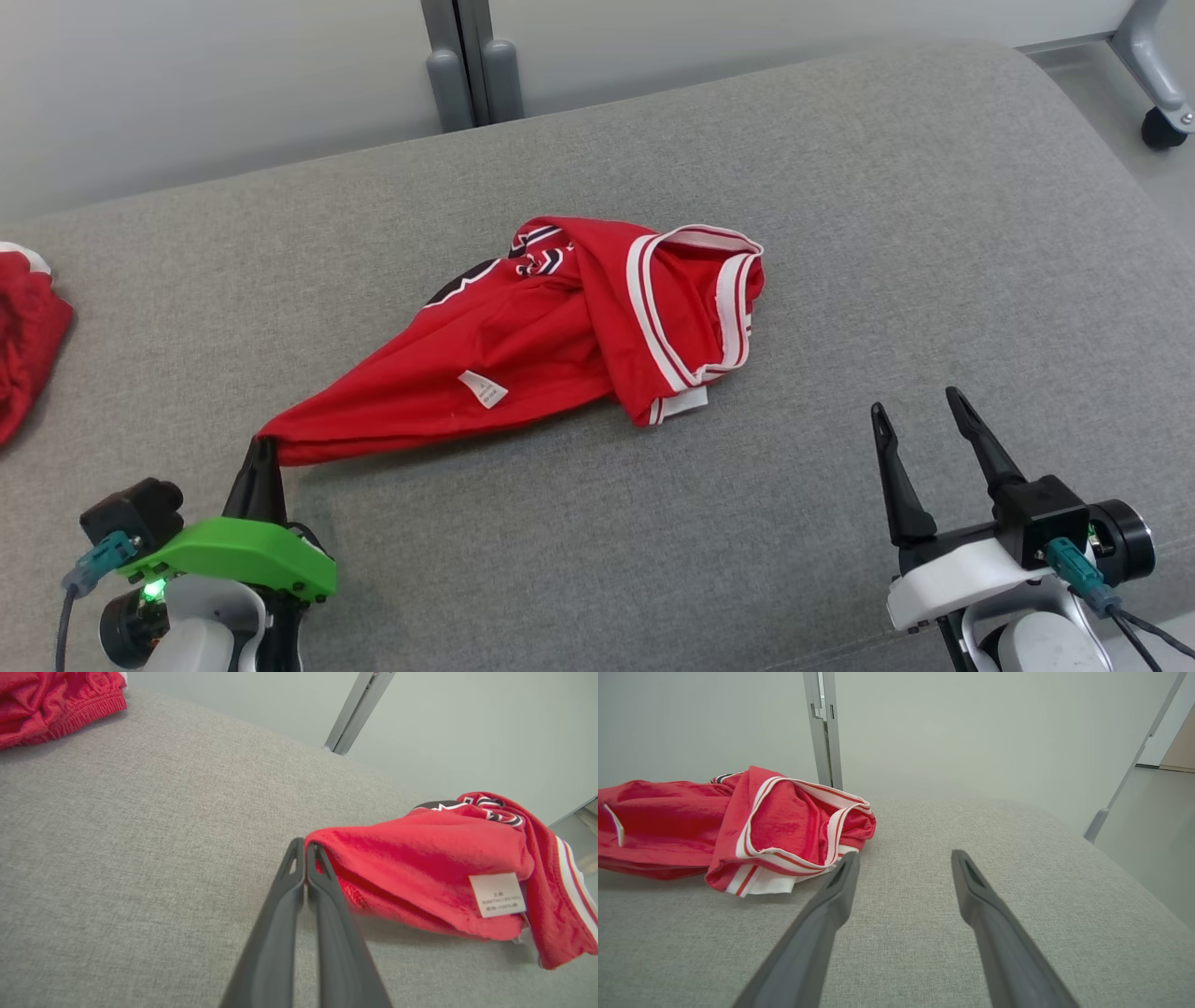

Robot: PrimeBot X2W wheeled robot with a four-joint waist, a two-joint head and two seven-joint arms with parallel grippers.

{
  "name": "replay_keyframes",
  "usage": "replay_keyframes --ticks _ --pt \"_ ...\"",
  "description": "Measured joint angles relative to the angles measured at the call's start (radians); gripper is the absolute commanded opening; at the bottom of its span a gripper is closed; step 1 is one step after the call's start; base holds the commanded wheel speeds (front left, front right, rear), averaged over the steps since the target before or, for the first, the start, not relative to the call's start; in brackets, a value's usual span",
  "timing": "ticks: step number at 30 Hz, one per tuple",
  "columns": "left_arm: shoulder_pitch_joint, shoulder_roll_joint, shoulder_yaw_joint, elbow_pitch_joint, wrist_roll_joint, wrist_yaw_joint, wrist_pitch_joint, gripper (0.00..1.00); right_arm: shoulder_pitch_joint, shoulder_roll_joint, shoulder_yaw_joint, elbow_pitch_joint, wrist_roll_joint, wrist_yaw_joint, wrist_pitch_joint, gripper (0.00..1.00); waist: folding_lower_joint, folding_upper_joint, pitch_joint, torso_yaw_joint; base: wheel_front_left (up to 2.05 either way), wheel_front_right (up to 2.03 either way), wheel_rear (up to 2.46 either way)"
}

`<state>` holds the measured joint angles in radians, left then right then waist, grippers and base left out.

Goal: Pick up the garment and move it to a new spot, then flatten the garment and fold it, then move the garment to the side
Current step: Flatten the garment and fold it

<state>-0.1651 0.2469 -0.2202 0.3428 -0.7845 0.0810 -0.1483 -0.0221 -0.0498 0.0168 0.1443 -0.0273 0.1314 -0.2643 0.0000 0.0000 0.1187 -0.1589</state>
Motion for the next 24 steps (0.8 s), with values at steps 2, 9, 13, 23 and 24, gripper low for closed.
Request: replay_keyframes --ticks 2,9,13,23,24 --pt "-0.038 -0.001 -0.008 0.071 0.003 -0.009 -0.004 0.00 -0.004 0.000 0.003 0.001 -0.001 0.000 0.000 1.00 0.0000 0.0000 0.002 -0.001 0.00 0.00 0.00" --pt "-0.134 -0.002 -0.039 0.303 0.054 -0.034 -0.053 1.00 -0.003 0.000 0.010 0.013 0.000 0.000 0.000 1.00 0.0000 0.0000 0.005 -0.008 0.00 0.00 0.00" --pt "-0.125 -0.005 -0.047 0.337 0.059 -0.040 -0.053 1.00 0.003 0.000 0.004 0.012 0.006 0.000 0.000 1.00 0.0000 0.0000 0.003 -0.011 0.00 0.00 0.00" --pt "0.058 -0.037 -0.053 0.063 0.006 -0.021 -0.018 1.00 0.019 0.000 -0.002 0.006 0.009 0.000 0.000 1.00 0.0000 0.0000 0.002 0.004 0.00 0.00 0.00" --pt "0.066 -0.041 -0.065 0.022 0.006 -0.020 -0.010 1.00 0.019 0.000 -0.003 0.006 0.009 0.000 0.000 1.00 0.0000 0.0000 0.002 0.006 0.00 0.00 0.00"
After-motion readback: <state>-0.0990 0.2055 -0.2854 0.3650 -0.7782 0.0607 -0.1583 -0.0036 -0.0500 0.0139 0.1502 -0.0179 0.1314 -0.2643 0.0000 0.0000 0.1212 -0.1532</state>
